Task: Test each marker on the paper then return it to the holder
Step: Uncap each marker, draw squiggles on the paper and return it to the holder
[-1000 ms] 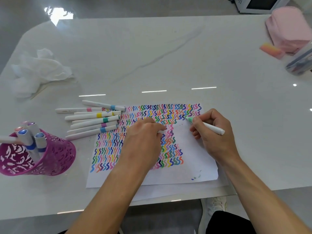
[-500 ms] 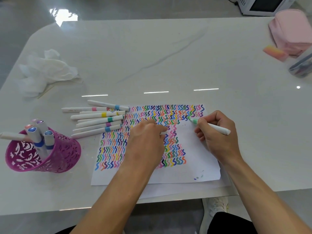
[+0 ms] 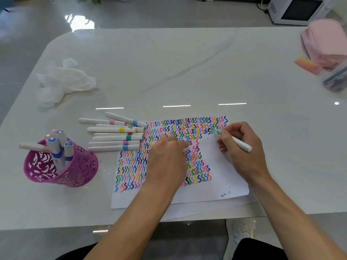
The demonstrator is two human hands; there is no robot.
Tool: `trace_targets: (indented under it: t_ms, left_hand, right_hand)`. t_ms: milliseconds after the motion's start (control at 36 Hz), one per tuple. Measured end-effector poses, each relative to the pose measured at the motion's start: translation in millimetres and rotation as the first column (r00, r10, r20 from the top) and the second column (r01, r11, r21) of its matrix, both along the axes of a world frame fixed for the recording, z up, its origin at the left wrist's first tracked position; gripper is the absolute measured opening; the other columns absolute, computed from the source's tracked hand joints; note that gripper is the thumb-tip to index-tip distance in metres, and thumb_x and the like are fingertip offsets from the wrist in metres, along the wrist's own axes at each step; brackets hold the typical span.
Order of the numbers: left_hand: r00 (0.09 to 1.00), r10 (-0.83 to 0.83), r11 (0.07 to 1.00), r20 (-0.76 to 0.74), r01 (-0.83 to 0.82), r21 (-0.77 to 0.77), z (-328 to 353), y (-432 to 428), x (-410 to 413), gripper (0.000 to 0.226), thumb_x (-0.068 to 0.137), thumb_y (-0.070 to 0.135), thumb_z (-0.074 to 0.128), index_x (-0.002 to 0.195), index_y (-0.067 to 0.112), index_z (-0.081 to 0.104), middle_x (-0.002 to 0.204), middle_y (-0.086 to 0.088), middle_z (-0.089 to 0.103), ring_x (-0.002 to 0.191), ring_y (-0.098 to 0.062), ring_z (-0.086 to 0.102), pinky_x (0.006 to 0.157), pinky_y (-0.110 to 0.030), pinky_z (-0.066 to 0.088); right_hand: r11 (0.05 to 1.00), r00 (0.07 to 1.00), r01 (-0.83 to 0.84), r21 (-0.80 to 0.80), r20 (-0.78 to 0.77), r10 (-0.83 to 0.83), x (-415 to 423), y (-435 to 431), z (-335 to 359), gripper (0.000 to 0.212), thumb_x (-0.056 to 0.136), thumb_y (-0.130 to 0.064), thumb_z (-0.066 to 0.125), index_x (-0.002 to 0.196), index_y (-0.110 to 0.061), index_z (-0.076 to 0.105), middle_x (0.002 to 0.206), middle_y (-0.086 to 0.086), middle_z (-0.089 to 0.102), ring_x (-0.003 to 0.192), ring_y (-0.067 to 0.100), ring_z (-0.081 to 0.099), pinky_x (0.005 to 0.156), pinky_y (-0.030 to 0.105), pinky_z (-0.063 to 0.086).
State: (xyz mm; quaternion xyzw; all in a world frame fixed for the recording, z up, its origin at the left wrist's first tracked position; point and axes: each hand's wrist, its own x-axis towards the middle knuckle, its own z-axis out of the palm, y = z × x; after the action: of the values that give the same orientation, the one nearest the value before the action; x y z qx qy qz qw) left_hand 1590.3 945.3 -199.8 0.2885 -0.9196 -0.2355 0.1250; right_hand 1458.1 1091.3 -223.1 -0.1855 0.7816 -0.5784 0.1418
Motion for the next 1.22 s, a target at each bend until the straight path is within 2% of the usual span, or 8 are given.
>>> trace_targets:
  t_ms: [56,167,278,472,639,778,889,1222]
  left_hand:
    - [1.000,0.011,1.000,0.002,-0.011,-0.001,0.5,1.0,0.7,0.027,0.090,0.017,0.072,0.116,0.022,0.075,0.101,-0.001,0.075,0.095,-0.022,0.067,0.088,-0.033,0.053]
    - [1.000,0.010,1.000,0.008,-0.010,0.006,1.3,0.9,3.7,0.026,0.092,0.018,0.071,0.117,0.022,0.075,0.104,0.000,0.073,0.097,-0.021,0.065,0.088,-0.033,0.052]
    - [1.000,0.024,1.000,0.018,-0.025,0.018,2.5,-1.3,8.2,0.025,0.094,0.019,0.069,0.118,0.023,0.074,0.106,0.001,0.072,0.100,-0.019,0.064,0.089,-0.030,0.051]
    - [1.000,-0.010,1.000,-0.023,0.010,-0.002,5.2,-1.2,14.1,0.025,0.096,0.020,0.067,0.120,0.021,0.074,0.105,0.001,0.073,0.097,-0.018,0.064,0.088,-0.030,0.051]
    - [0.989,-0.013,1.000,-0.146,0.011,-0.016,12.6,-0.3,22.4,0.025,0.097,0.025,0.066,0.121,0.022,0.073,0.104,0.002,0.075,0.094,-0.016,0.066,0.083,-0.025,0.047]
    - [0.977,0.124,0.969,-0.174,-0.082,0.231,17.8,3.6,31.8,0.026,0.100,0.040,0.058,0.121,0.031,0.068,0.096,0.018,0.071,0.079,0.002,0.062,0.067,-0.002,0.041]
    - [0.958,0.220,0.847,-0.186,-0.093,0.523,17.1,8.1,35.9,0.017,0.099,0.035,0.058,0.114,0.028,0.063,0.101,0.017,0.073,0.090,0.004,0.068,0.079,-0.022,0.059]
    - [0.939,0.224,0.752,-0.262,0.004,0.659,21.0,11.0,35.9,0.015,0.101,0.023,0.057,0.111,0.027,0.067,0.091,0.021,0.074,0.089,0.004,0.069,0.075,-0.012,0.055]
  right_hand:
    - [0.999,0.997,-0.032,0.040,-0.062,0.035,2.4,-0.7,1.2,0.004,0.099,-0.032,0.068,0.099,-0.031,0.064,0.089,-0.002,0.074,0.083,0.021,0.072,0.072,0.041,0.062]
    - [0.990,0.986,-0.068,0.125,-0.142,0.085,7.8,-2.0,3.4,0.008,0.101,-0.035,0.067,0.105,-0.034,0.060,0.091,-0.010,0.070,0.082,0.012,0.067,0.067,0.029,0.056]
    - [0.988,0.987,-0.084,0.132,-0.126,0.100,12.4,-3.8,6.3,0.012,0.100,-0.035,0.067,0.108,-0.029,0.060,0.094,-0.007,0.070,0.083,0.013,0.067,0.069,0.030,0.056]
    - [0.984,0.981,-0.113,0.136,-0.143,0.133,17.6,-5.6,12.1,0.019,0.096,-0.028,0.074,0.111,-0.027,0.063,0.094,-0.013,0.069,0.084,0.001,0.065,0.066,0.009,0.047]
    - [0.984,0.977,-0.095,0.148,-0.176,0.121,19.9,-6.4,17.7,0.015,0.095,-0.019,0.075,0.108,-0.027,0.071,0.101,-0.011,0.074,0.090,0.005,0.070,0.074,0.013,0.054]
    - [0.995,0.996,-0.091,-0.047,-0.010,0.091,30.5,-12.0,30.7,0.007,0.102,-0.023,0.066,0.101,-0.024,0.073,0.085,0.000,0.078,0.079,0.018,0.075,0.073,0.028,0.059]
    - [0.968,0.987,-0.137,-0.210,0.057,0.152,43.9,-17.4,47.2,0.013,0.102,-0.025,0.060,0.101,-0.018,0.071,0.083,0.005,0.078,0.076,0.023,0.076,0.070,0.028,0.061]
    - [0.948,0.972,-0.192,-0.254,0.084,0.219,58.3,-25.3,61.9,0.007,0.104,-0.008,0.060,0.099,-0.009,0.065,0.078,0.010,0.077,0.071,0.026,0.075,0.069,0.029,0.061]
